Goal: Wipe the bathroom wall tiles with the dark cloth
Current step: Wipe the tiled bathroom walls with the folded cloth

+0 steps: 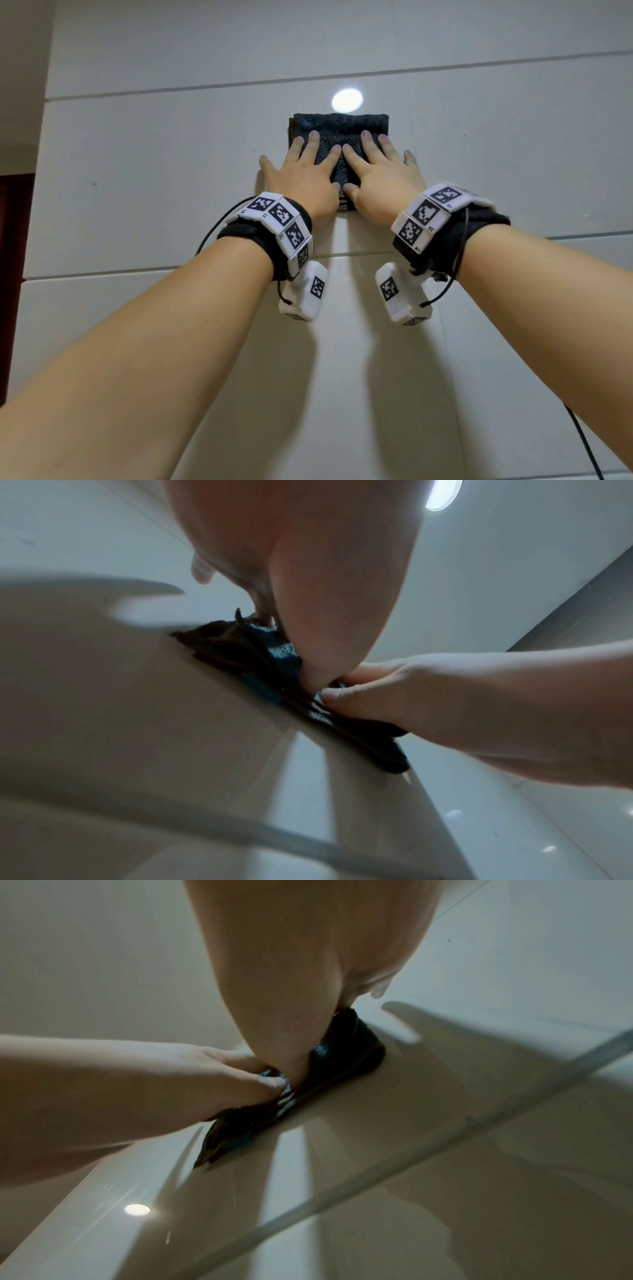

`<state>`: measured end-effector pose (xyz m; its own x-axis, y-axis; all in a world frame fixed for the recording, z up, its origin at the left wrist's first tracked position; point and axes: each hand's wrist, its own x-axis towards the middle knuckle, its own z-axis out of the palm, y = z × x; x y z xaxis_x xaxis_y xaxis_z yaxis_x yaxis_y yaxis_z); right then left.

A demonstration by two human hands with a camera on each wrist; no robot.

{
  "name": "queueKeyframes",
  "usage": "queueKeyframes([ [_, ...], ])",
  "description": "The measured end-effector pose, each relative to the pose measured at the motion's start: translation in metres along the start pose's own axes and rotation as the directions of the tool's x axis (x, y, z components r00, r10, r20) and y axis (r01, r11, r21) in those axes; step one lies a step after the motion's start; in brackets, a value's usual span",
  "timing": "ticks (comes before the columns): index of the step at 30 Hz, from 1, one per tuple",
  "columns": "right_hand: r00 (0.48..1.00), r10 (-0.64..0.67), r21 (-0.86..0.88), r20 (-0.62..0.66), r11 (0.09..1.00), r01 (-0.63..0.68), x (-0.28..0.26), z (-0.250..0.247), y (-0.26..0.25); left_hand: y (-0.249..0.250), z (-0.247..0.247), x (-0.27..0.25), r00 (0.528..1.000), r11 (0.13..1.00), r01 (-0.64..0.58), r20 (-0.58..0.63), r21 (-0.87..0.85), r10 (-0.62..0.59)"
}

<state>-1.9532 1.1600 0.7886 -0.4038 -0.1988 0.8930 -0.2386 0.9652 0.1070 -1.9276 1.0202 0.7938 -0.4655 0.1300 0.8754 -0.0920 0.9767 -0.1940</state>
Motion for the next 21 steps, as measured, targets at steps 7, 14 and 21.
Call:
queueKeyframes([
  [7, 1.000, -0.003, -0.001, -0.007, 1.000, 0.003, -0.029, 0.012, 0.005, 0.014, 0.008, -0.022, 1.000, 0.999, -0.006, 0.028, -0.044, 0.008],
  [14, 1.000, 0.006, 0.020, 0.021, 1.000, -0.006, -0.071, 0.026, 0.015, 0.035, 0.020, -0.057, 0.998, 0.999, -0.025, 0.057, -0.047, 0.027],
  [21, 0.998, 0.018, -0.047, 0.059, 0.999, -0.015, -0.111, 0.031, 0.028, 0.064, 0.030, -0.091, 0.998, 0.999, -0.042, 0.051, -0.026, 0.044],
])
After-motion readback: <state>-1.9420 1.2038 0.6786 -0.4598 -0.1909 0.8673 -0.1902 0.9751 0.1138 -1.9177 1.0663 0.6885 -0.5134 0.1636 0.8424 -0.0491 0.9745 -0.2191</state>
